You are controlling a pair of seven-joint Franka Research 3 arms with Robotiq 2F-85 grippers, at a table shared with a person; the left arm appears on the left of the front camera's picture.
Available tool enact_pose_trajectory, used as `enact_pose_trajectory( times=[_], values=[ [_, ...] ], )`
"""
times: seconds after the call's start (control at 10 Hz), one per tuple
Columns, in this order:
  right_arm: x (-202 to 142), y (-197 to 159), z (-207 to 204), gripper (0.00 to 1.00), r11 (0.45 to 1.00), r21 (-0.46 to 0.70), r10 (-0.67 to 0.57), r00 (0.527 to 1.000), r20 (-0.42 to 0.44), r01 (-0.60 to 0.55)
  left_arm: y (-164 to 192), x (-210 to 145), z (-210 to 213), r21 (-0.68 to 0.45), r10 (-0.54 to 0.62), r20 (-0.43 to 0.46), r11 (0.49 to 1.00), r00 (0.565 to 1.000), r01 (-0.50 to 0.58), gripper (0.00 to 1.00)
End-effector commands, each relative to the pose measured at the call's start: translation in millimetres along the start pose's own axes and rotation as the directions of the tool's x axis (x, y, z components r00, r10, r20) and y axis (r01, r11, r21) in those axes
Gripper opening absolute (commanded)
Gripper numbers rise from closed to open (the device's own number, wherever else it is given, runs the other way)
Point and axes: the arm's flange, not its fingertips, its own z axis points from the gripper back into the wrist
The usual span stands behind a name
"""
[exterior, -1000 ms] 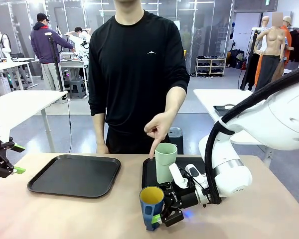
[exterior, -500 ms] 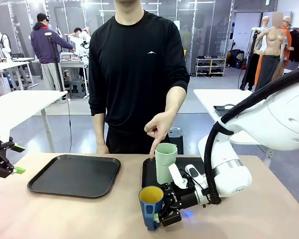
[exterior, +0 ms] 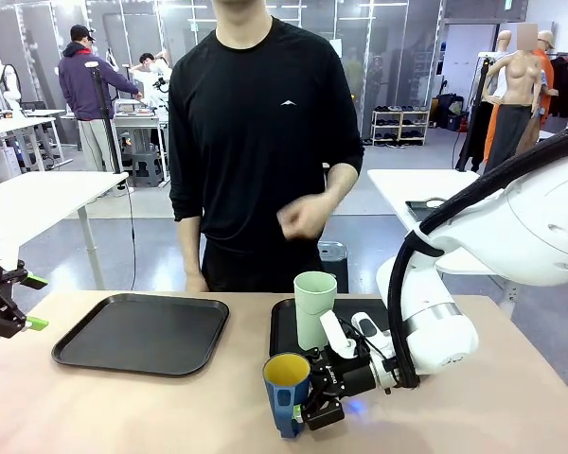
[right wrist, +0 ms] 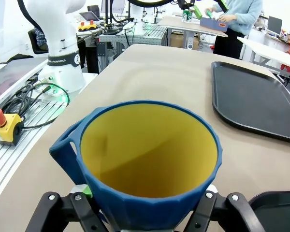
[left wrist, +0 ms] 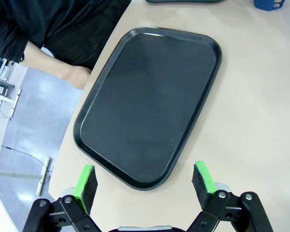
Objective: Sort and store the cups by type.
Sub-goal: Pick up the Handle plastic cup and place it into the empty Flat Tray.
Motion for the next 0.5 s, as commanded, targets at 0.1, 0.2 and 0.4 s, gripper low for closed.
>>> enact_pose_trajectory(
  times=[0.1, 0.2, 0.4],
  values=[
    [25, 9, -1, 0.19, 1.0, -0.015, 0.004, 0.999, 0.044, -0.003, -3, -2, -2, 0.018, -0.02, -0.006, 1.0, 1.0, 0.02, 1.0],
    [39, 13, 1, 0.19, 0.999, -0.032, 0.012, 0.999, 0.043, -0.011, -3, -2, -2, 0.018, -0.02, -0.006, 1.0, 1.0, 0.02, 1.0],
    [73, 21, 2, 0.19, 0.998, -0.035, 0.056, 0.996, 0.067, -0.054, -3, -2, -2, 0.018, -0.02, -0.006, 1.0, 1.0, 0.02, 1.0]
  ],
)
